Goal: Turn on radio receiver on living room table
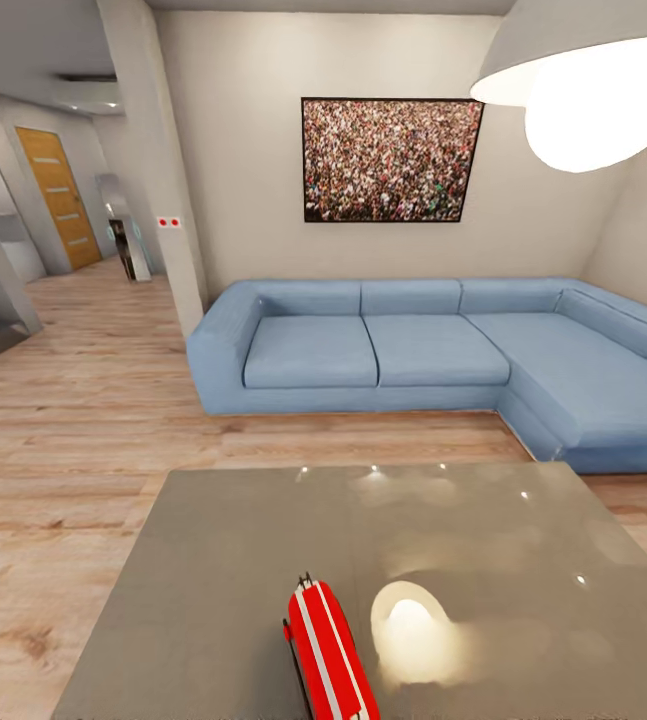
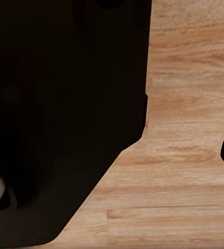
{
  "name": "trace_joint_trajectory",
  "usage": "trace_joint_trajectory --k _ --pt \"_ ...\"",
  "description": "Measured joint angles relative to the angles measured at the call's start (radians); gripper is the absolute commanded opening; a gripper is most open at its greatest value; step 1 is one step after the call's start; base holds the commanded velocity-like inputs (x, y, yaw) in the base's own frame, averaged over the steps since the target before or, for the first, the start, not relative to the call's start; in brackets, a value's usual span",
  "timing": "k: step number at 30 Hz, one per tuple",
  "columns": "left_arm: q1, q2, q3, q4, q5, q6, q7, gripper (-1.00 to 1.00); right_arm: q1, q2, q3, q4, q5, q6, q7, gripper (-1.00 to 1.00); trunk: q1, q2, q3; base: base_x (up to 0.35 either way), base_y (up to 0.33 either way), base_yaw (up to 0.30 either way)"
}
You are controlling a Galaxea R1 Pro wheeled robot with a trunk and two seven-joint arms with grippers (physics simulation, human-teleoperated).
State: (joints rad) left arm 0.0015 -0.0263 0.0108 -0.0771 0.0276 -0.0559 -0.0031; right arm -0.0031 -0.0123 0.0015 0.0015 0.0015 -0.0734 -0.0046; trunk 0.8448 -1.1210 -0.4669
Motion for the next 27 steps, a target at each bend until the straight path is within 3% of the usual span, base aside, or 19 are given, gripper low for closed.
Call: trace_joint_trajectory --k 27 --pt "0.0 0.0 0.0 0.0 0.0 0.0 0.0 1.0 0.0 0.0 0.0 0.0 0.0 0.003 0.0 1.0 0.0 0.0 -0.044 0.0 0.0 0.0"
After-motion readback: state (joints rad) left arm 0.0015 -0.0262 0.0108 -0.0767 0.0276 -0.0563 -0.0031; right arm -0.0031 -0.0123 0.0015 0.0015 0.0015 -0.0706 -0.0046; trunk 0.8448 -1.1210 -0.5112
